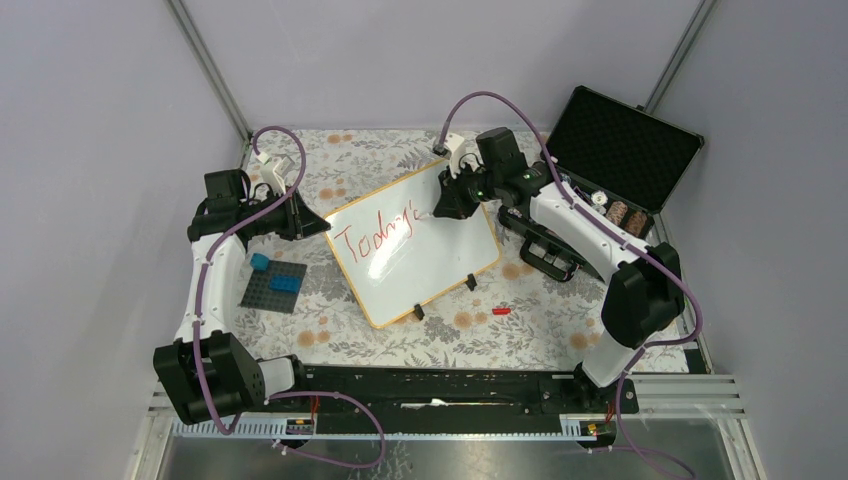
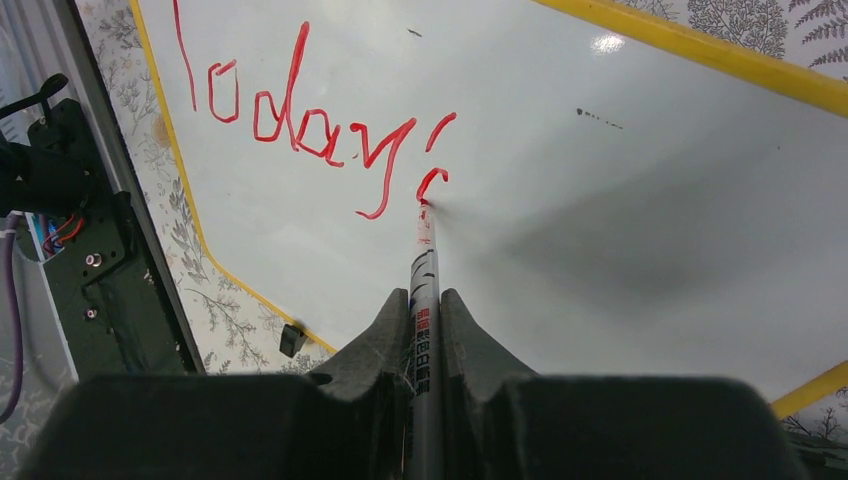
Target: Write a sentence on the whiteboard
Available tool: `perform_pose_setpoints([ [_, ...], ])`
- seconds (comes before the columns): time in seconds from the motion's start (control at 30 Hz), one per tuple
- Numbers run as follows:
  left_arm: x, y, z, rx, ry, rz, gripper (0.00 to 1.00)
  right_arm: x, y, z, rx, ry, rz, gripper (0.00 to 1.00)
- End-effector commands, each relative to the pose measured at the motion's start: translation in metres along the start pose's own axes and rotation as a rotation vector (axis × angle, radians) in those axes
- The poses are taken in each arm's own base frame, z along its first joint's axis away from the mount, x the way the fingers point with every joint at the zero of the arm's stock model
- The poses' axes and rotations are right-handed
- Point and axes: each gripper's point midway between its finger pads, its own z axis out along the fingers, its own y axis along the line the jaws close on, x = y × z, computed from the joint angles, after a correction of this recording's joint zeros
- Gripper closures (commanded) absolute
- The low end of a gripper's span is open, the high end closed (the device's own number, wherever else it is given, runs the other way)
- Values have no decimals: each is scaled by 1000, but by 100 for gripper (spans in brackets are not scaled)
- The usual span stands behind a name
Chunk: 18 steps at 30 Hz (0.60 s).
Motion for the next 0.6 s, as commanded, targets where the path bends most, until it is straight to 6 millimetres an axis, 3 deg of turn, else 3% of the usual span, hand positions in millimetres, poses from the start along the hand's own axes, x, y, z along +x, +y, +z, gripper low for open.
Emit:
perform_pose_setpoints([
  [0.0,3,3,3,-20,8,28,100,-10,-11,-15,64,-33,-47,100],
  [0.57,2,2,3,-18,6,32,100,6,1,-14,5,-14,-31,100],
])
